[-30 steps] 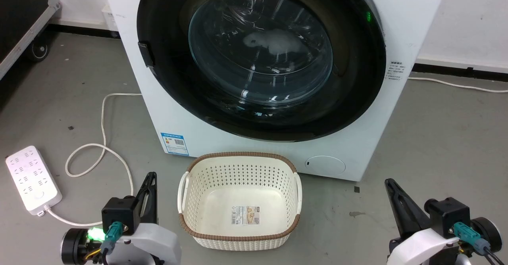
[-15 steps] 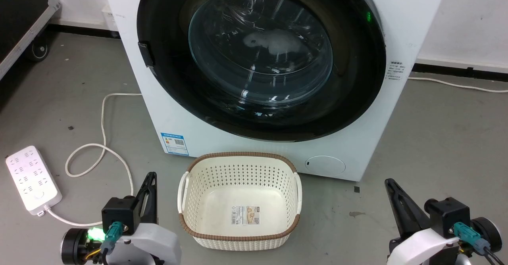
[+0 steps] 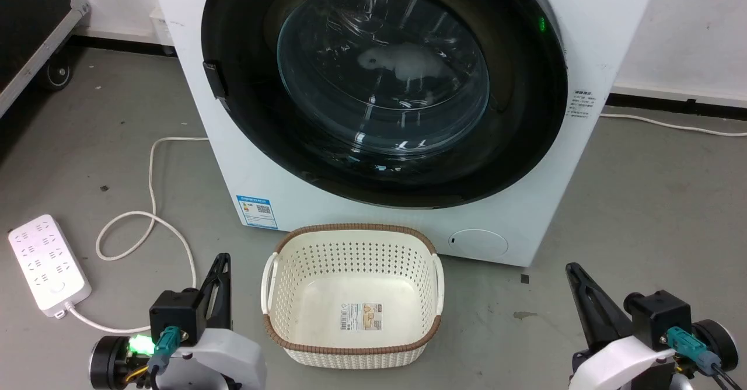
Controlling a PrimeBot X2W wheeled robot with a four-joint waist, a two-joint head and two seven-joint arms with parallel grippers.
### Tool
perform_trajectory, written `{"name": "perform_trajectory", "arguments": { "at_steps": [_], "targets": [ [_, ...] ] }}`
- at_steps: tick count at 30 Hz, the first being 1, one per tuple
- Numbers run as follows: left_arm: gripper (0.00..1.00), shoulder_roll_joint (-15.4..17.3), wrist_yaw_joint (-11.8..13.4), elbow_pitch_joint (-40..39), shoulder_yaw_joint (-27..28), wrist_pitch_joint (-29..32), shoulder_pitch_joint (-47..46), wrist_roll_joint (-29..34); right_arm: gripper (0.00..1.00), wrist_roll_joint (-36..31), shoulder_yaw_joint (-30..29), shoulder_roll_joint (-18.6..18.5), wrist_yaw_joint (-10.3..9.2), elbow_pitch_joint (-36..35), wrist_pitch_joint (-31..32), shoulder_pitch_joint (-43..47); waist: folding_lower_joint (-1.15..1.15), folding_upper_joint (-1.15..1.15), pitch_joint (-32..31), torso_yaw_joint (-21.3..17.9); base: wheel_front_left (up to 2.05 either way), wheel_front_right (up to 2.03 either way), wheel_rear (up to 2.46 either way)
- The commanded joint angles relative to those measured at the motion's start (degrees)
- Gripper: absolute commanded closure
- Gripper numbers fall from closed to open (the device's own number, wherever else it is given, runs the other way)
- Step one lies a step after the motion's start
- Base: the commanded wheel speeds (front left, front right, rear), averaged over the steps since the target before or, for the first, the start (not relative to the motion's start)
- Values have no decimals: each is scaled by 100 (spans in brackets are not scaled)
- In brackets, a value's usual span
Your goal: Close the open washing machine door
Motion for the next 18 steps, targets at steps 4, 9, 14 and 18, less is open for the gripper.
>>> {"name": "perform_trajectory", "arguments": {
  "at_steps": [4, 9, 14, 18],
  "targets": [
    [100, -3, -32, -26, 17, 2, 83, 16, 100, -43, -1, -12, -4, -29, 3, -80, 0, 0, 0, 0, 0, 0, 0],
    [100, -3, -32, -26, 17, 2, 83, 16, 100, -43, -1, -12, -4, -29, 3, -80, 0, 0, 0, 0, 0, 0, 0],
    [100, -3, -32, -26, 17, 2, 83, 16, 100, -43, -1, -12, -4, -29, 3, -80, 0, 0, 0, 0, 0, 0, 0],
    [100, -3, -32, -26, 17, 2, 83, 16, 100, -43, -1, -12, -4, -29, 3, -80, 0, 0, 0, 0, 0, 0, 0]
  ]
}}
